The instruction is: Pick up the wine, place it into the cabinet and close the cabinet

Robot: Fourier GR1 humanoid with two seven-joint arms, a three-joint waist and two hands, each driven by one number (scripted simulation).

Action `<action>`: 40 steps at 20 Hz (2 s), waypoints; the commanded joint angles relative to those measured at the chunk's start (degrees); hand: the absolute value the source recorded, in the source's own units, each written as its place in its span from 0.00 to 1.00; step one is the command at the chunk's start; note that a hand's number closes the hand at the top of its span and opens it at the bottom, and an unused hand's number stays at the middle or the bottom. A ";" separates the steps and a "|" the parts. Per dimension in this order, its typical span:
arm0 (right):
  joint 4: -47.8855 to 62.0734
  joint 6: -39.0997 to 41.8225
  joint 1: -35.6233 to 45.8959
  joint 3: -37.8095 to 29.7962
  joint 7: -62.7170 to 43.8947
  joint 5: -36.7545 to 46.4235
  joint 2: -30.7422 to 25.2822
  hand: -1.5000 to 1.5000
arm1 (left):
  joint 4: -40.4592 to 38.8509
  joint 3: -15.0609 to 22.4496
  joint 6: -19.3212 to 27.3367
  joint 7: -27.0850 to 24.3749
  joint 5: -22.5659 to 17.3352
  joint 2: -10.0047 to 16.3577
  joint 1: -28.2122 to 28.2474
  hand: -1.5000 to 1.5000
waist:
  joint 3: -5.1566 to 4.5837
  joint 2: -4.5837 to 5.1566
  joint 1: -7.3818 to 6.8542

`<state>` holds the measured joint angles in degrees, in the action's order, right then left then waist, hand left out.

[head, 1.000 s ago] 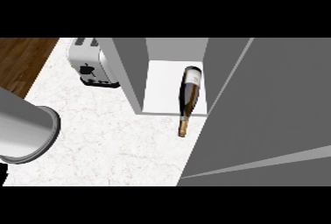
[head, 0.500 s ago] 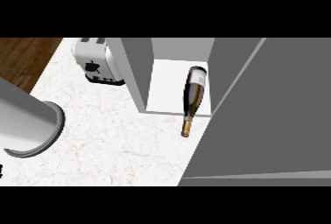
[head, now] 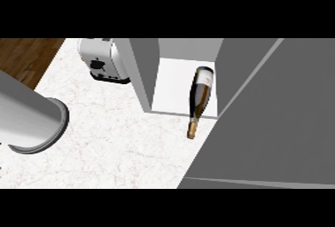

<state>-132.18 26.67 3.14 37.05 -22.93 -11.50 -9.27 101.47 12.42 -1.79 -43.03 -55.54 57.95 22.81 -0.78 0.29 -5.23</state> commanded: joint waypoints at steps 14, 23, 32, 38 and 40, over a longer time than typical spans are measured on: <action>11.57 -6.75 10.54 -5.91 -1.31 3.84 8.88 1.00 | 0.41 -0.24 -1.84 0.72 0.10 0.36 -2.85 1.00 | -0.19 1.59 -3.00; 26.90 -15.57 31.07 -12.65 -1.29 8.05 9.19 1.00 | 1.33 1.62 -3.49 1.72 0.57 -0.13 -4.68 1.00 | -0.06 2.28 -6.44; 47.45 -24.23 51.13 -19.01 -0.21 11.67 9.26 1.00 | 0.49 1.90 -4.56 2.25 0.80 -0.51 -7.01 1.00 | 0.04 3.13 -8.49; 60.68 -25.67 59.64 -23.22 2.00 8.87 9.26 1.00 | -0.72 2.14 -3.44 3.12 0.93 -1.51 -9.07 1.00 | 0.25 4.15 -8.06; 62.99 -25.84 61.03 -24.64 2.47 6.68 9.27 1.00 | -0.58 2.42 -4.18 3.07 1.60 -1.19 -9.40 1.00 | 0.30 4.22 -8.39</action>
<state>-78.32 2.60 58.33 16.96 -22.41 -3.34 0.04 101.39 14.54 -5.65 -40.13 -54.61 56.84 14.24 -0.38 3.46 -13.18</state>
